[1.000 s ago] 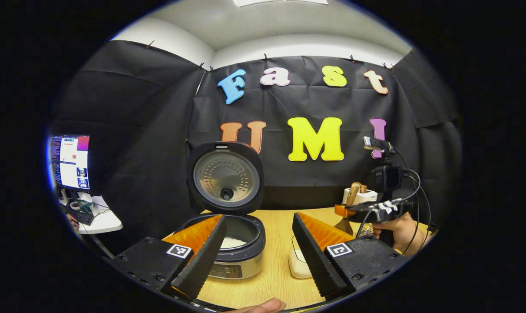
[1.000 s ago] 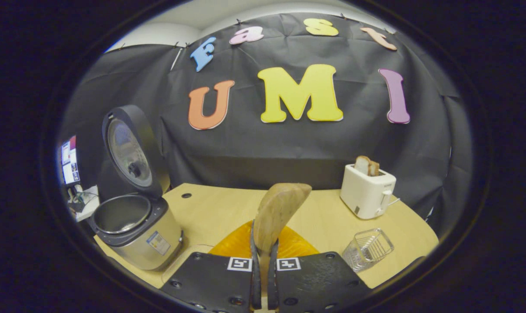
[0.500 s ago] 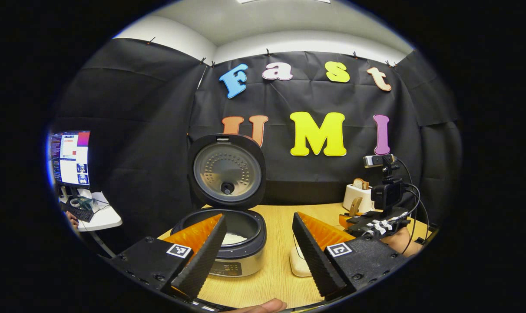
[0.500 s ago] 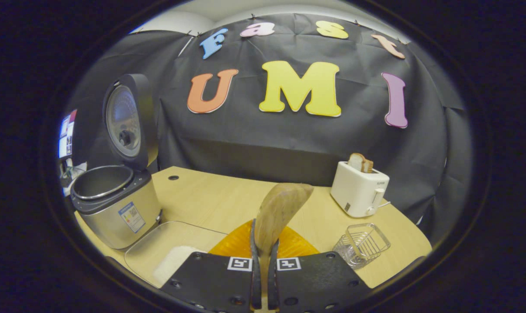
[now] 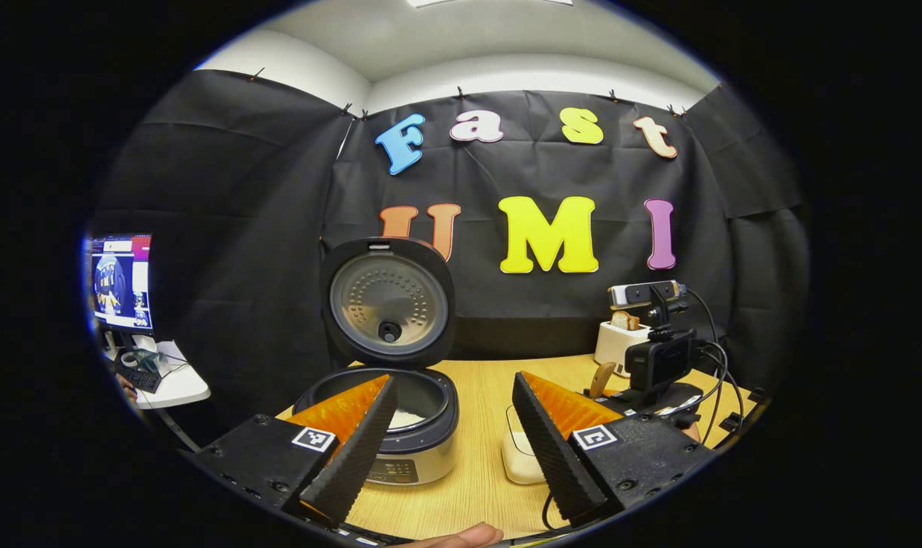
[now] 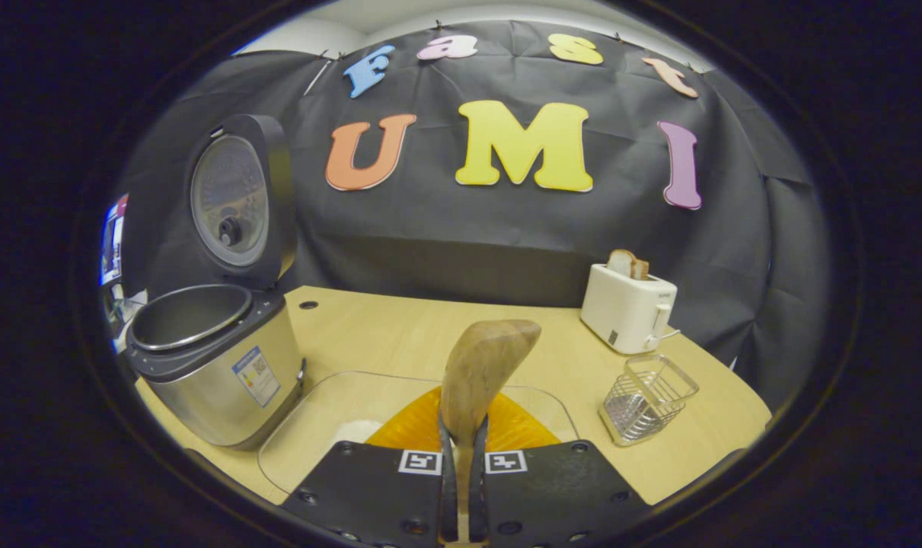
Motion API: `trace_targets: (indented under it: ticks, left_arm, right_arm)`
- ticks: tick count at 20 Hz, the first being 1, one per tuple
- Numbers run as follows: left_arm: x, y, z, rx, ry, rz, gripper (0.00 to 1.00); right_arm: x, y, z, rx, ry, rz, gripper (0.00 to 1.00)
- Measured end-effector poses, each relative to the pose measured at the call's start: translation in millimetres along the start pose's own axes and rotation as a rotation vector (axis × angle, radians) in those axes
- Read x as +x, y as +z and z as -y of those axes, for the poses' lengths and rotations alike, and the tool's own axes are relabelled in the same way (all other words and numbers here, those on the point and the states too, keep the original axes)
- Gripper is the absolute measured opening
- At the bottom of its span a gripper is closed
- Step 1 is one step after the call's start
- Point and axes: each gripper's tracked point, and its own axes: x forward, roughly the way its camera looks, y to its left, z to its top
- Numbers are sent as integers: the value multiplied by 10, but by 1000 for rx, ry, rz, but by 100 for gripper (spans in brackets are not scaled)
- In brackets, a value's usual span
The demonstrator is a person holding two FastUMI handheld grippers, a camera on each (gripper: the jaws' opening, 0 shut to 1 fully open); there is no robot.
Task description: Close the left gripper, press the button to open the rice cooker; take a wooden spoon from the chopstick holder with the right hand, scoop a spoonful of rice and pour it into the rice cooker, then put the wooden spoon back into the chopstick holder.
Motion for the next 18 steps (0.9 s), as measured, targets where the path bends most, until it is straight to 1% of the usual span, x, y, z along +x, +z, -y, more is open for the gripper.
trace_targets:
  ticks: [5, 8, 11, 16, 18]
  left_arm:
    - [15, -13, -75, -9, 0, -2, 97]
    - [24, -44, -129, -19, 6, -10, 97]
    - [42, -62, -228, -27, 19, -16, 97]
    - [78, -108, -291, -36, 29, -29, 97]
    - [87, -125, -288, -39, 30, -33, 97]
  right_arm:
    - [37, 5, -228, 52, 39, -31, 6]
    - [114, -12, -296, 143, 88, -99, 6]
    - [174, 16, -275, 237, 122, -129, 7]
    - [203, 28, -357, 407, 255, -164, 6]
    - [207, 39, -358, 451, 289, -167, 7]
